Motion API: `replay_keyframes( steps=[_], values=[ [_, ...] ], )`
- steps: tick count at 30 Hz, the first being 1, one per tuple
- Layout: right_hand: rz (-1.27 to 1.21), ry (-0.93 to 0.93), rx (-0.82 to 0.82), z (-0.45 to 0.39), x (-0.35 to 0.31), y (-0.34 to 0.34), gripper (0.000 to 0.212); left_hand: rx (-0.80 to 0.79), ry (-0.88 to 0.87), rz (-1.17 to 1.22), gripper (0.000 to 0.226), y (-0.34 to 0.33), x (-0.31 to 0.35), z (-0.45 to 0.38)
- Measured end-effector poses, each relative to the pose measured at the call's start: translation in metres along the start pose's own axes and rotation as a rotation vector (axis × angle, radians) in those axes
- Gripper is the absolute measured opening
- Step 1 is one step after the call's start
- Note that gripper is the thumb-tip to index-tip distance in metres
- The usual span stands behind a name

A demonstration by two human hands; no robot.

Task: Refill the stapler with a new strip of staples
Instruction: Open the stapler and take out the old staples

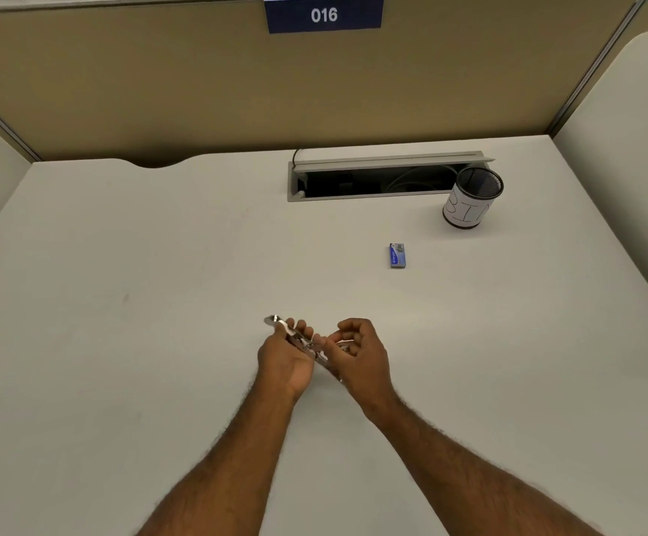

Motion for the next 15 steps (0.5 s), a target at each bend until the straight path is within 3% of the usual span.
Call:
replay_keyframes(
  steps=[5,10,15],
  values=[
    [-0.415,-0.178,0.033,-0.008,0.019,0.014,0.024,-0.128,0.016,0.090,0.036,-0.003,-0.002,-0.001],
    [-0.467,-0.189,-0.026,-0.025,0.013,0.029,0.020,-0.357,0.136,0.157,0.061,-0.004,-0.007,0.009],
    [-0.417,-0.150,-0.175,-0.040,-0.008,0.039,0.014,-0.482,0.321,-0.073,0.035,-0.006,-0.011,0.028]
  ],
)
Point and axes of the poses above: each hand's wrist, its own z-axis away from the middle knuckle, its own y-axis out of the back of the hand, x = y × z, the point moved 7 cm from there along -z, towards the middle knuckle, and after that the axes turned 13 degrees about -x, right-handed, at the moved point
